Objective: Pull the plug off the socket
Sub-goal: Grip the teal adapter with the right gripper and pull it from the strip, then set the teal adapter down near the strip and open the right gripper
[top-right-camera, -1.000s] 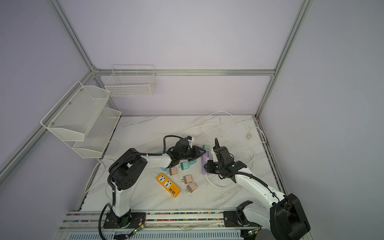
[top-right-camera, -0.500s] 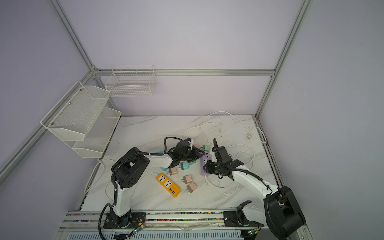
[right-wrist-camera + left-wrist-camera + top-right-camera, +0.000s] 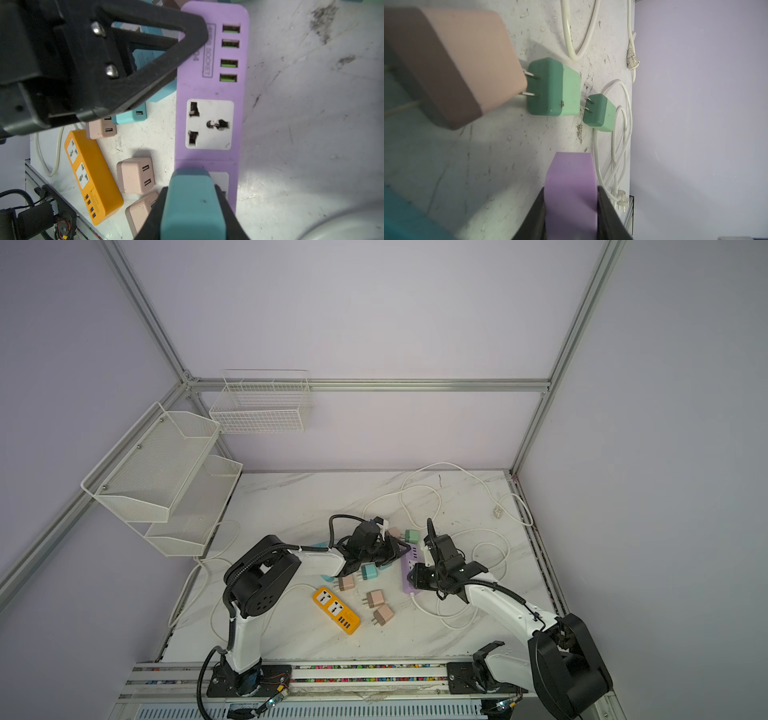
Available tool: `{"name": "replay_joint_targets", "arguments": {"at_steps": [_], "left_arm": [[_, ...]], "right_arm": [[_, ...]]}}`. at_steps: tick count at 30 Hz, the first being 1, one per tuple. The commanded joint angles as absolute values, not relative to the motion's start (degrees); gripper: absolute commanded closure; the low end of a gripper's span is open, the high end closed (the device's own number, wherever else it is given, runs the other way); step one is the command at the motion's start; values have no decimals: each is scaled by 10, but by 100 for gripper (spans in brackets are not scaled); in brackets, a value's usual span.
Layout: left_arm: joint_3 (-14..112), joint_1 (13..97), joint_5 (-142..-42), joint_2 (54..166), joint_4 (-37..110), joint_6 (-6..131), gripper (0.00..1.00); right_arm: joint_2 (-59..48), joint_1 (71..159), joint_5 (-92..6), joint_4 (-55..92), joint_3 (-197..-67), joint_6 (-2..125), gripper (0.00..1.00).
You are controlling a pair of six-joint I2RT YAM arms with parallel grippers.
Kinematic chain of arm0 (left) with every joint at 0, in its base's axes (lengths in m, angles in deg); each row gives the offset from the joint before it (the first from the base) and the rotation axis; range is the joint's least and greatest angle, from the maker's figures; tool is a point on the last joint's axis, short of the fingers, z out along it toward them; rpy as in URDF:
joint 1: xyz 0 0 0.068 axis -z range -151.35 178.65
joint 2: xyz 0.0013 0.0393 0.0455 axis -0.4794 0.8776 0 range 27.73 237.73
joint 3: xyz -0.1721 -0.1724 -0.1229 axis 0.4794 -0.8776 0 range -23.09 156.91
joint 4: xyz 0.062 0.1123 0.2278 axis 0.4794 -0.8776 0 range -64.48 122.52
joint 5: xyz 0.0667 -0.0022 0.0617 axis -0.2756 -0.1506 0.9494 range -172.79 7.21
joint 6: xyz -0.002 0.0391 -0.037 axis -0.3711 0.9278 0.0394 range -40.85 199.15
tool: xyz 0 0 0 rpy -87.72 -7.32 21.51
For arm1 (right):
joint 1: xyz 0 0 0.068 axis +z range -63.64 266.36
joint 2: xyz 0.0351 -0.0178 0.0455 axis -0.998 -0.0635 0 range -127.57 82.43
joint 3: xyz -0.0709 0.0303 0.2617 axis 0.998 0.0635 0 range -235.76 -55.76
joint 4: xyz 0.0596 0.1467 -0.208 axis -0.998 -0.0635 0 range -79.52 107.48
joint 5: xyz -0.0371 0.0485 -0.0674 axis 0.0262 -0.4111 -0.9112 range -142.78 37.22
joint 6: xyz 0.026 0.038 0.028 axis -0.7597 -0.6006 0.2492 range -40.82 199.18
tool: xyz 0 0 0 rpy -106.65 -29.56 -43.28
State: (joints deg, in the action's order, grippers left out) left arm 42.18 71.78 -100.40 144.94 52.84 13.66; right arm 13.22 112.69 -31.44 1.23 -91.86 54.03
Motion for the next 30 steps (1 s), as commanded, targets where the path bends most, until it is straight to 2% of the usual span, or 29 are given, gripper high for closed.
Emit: {"name": "replay_joint_targets", "arguments": {"at_steps": [1,3,7,10,14,18,23,29,30], "left_arm": [[431,719,-1008,1465,505,163,100],[437,719,-1009,1466,504,165,100],[446,719,-1010,1472,498,167,100],[449,719,-1011,1477,497,166,100],[444,719,-1012,1475,501,166,100],[442,718,-1013,1474,501,168,100],[451,718,-1016,1477,502,165,100],[463,718,-1017,1475,492,168,100],[466,718,-1015,1472,485,172,94]], "right_arm": [[152,1105,-244,77,-919,546,89],[139,1120,-253,80,-927,538,89],[121,1184,-347,36,-964,550,89],[135,1180,-361,30,-962,554,89],[156,1132,-344,27,-948,544,89],[177,1117,-420,-9,-956,521,89],[204,1079,-375,19,-948,516,87],[155,1011,-310,95,-929,497,87],[147,1002,-299,118,-922,487,87]]}}
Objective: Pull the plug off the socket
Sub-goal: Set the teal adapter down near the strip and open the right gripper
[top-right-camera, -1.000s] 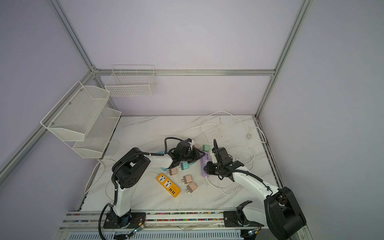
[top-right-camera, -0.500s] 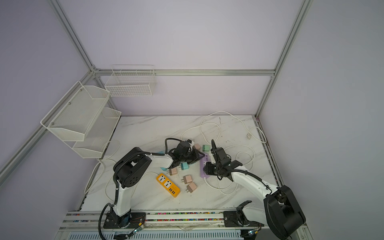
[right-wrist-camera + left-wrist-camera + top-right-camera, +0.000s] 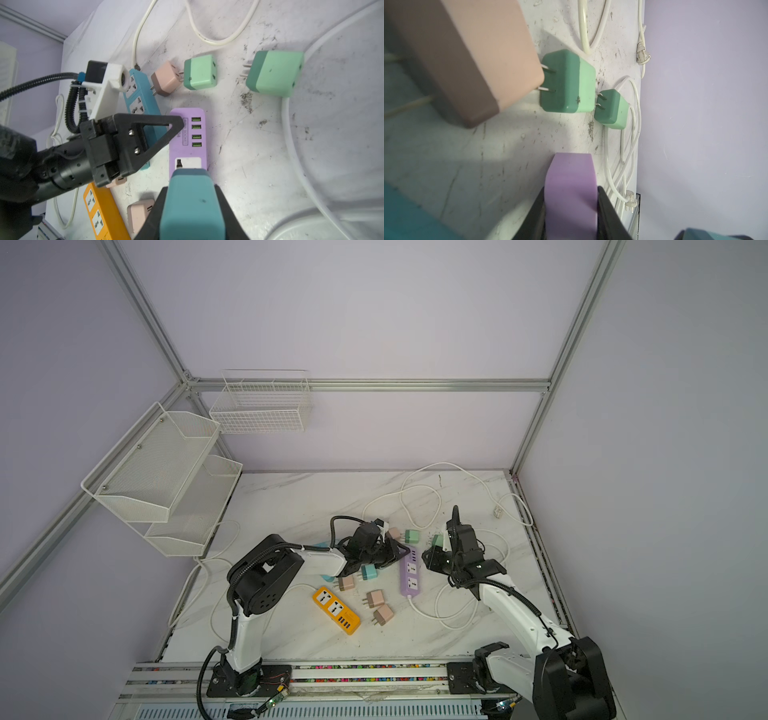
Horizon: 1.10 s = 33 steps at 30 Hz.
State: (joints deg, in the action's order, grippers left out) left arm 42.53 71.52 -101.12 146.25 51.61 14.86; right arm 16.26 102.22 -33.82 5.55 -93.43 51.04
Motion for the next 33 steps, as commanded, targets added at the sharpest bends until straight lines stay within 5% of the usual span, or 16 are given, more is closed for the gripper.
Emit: {"name": "replay_joint_targets", "arguments": {"at_steps": [1,14,24,33], "left_arm": [[468,717,-1014,1470,477,176,88],[477,717,-1010,1458,443,191,60],[487,717,-1001,1446,415,209,49],[506,718,-979,1424,367,230,41]], "right_arm": [[140,995,-293,138,-915,479,87],[21,985,-285,311,-858,413,84],[-31,977,-296,333,-853,423,76],[-9,976,-314,269,-864,442,46]]}}
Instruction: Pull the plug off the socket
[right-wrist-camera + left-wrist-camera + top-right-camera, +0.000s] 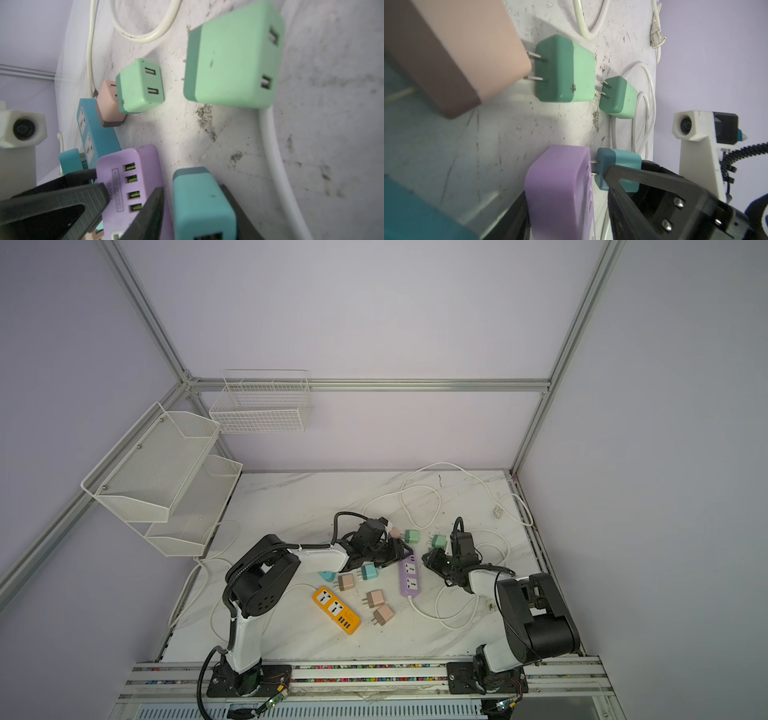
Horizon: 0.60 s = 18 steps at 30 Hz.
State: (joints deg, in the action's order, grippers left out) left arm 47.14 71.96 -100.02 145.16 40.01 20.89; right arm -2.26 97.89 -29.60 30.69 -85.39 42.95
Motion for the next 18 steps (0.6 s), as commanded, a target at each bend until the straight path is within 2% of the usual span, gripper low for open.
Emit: {"name": "replay_joint_targets", "arguments": {"at_steps": [1,6,11,12,18], "left_arm": [[507,718,-978,1421,366,230,40],[510,718,-969,1407,345,235,36],[522,718,-964,1388,319,248,30],[523,718,-963,1383,312,250,29],[508,716,-959,1324,300,257,26]], "right_arm": [[-3,976,-324,251,-870,448,42],[51,976,-375,160,-899,460,26],[101,976,-409,101,-934,467,18],[111,976,-414,91,-946,473,13],[121,975,-459,57,-1053,503,3]]}}
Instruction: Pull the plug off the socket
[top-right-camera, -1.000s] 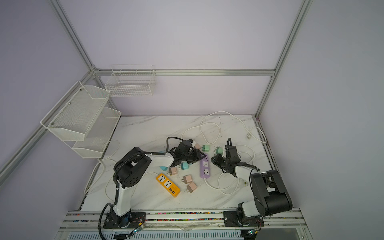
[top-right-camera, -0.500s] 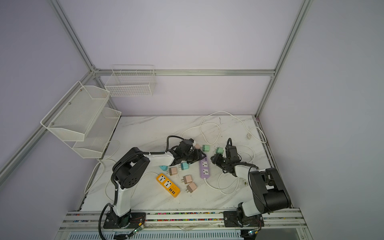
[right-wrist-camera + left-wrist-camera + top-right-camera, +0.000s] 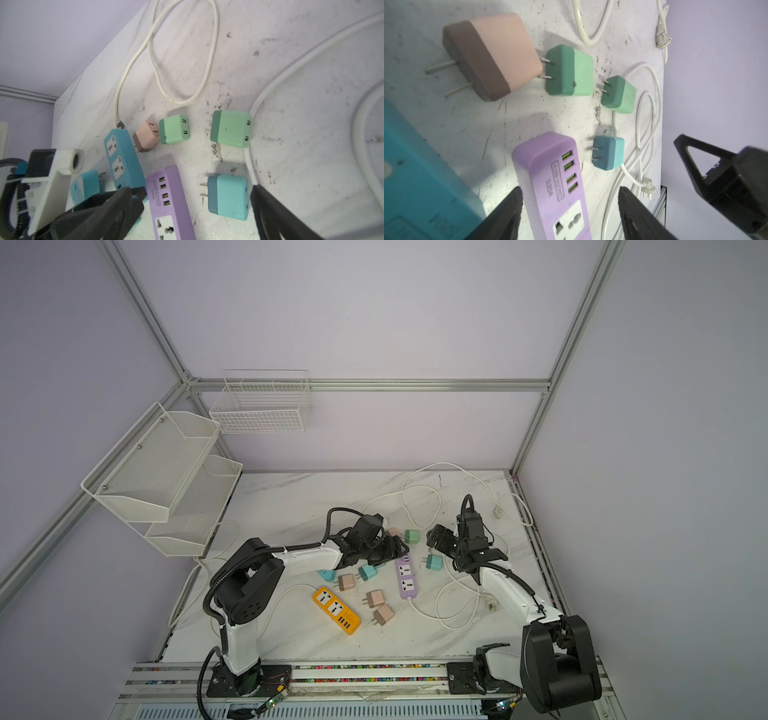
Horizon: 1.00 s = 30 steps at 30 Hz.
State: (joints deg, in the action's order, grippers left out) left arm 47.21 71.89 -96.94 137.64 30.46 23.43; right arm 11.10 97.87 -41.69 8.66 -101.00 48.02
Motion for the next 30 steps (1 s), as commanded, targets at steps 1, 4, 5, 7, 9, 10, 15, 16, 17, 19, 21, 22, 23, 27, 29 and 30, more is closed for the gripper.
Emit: {"name": "replay_joint_targets", "arguments": {"at_steps": [1,4,5,7,9,10,15,16,17,19,21,22,23,27,29,30], "left_arm": [[505,714,-958,1311,292,261,25],[483,700,-938,1249,258,280,21],[472,695,-926,1221,247,288,19],[445,686,-887,1171,220,313,15],[416,667,-845,1117,184,337,9],[405,655,-826,1094,166,344,6],[326,571,-674,950,88,407,0],[313,551,-649,935,78,420,0],[300,525,-617,919,71,438,0],[267,481,-571,898,88,486,0],[228,432,-518,885,129,538,0],[206,415,-503,881,163,554,0],[178,395,-505,879,214,585,0],[75,333,-526,906,408,641,0],[31,330,-528,933,510,685,0],[12,329,-530,948,556,700,0]], "right_arm": [[119,973,-466,61,-1065,509,3],[108,946,-510,69,-1095,517,3],[105,931,-524,79,-1095,517,3],[101,909,-559,125,-1078,512,3],[95,896,-613,189,-1045,512,3],[90,893,-638,218,-1032,517,3],[21,882,-728,347,-987,571,3],[13,880,-736,374,-977,590,3],[9,881,-751,410,-961,610,3],[12,880,-772,479,-925,632,3],[10,880,-773,571,-882,657,3],[2,880,-767,614,-866,670,3],[-13,880,-758,653,-853,680,3],[-91,880,-696,725,-859,726,3],[-107,880,-644,717,-878,744,3],[-117,881,-619,745,-876,752,3]]}}
